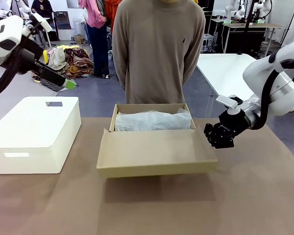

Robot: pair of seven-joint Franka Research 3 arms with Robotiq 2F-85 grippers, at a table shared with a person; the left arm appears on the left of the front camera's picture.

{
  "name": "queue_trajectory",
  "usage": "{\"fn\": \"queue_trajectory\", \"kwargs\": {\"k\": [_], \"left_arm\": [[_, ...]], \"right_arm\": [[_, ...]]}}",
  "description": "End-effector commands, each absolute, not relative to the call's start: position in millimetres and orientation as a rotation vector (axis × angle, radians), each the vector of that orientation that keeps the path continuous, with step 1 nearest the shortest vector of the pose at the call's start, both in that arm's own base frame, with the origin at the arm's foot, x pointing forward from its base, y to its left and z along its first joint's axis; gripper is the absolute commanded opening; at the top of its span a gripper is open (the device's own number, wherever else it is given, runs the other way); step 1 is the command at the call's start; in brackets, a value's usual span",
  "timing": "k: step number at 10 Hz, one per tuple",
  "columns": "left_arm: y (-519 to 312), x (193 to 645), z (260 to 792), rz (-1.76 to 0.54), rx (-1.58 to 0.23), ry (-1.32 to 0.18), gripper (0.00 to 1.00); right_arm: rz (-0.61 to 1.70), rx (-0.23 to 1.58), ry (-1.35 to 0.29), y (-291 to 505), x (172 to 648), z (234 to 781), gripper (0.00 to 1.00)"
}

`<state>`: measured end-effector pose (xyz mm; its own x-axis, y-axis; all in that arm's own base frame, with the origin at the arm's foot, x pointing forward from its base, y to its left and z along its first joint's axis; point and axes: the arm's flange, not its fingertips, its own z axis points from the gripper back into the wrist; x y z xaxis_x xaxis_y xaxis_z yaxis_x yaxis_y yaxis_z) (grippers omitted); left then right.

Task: Pack the shoes into the box.
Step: Close the Shoes Box.

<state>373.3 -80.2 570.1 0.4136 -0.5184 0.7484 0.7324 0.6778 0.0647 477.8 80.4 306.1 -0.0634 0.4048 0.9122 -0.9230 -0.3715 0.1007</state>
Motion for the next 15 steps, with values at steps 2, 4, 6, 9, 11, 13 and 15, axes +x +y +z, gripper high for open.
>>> {"fn": "queue_trajectory", "kwargs": {"k": [2,4,6,9,11,13,15], "left_arm": [[-79.6,373.1,568.1,-0.806,-0.308,-0.832,1.00],[-79.6,373.1,568.1,-0.806,-0.308,-0.832,1.00],[-79.6,373.1,568.1,-0.806,-0.308,-0.832,1.00],[-79.6,373.1,568.1,-0.806,-0.308,-0.832,1.00],[-79.6,373.1,568.1,-0.806,-0.308,-0.832,1.00],[-79.6,373.1,568.1,-0.806,-0.308,-0.832,1.00],[-79.6,373.1,568.1,-0.806,-0.308,-0.832,1.00]], "right_arm": [[1.583,1.194,-0.803,78.5,477.3,320.7,0.00],[1.528,1.222,-0.868,76.0,480.1,326.7,0.00],[1.502,1.209,-0.910,76.9,483.4,338.0,0.00],[1.477,1.123,-0.963,78.9,491.8,349.9,0.00],[1.469,1.017,-0.959,86.9,506.6,361.7,0.00],[1.474,0.921,-0.944,97.6,521.9,378.2,0.00],[1.458,0.865,-0.944,106.7,537.8,390.9,0.00]]}}
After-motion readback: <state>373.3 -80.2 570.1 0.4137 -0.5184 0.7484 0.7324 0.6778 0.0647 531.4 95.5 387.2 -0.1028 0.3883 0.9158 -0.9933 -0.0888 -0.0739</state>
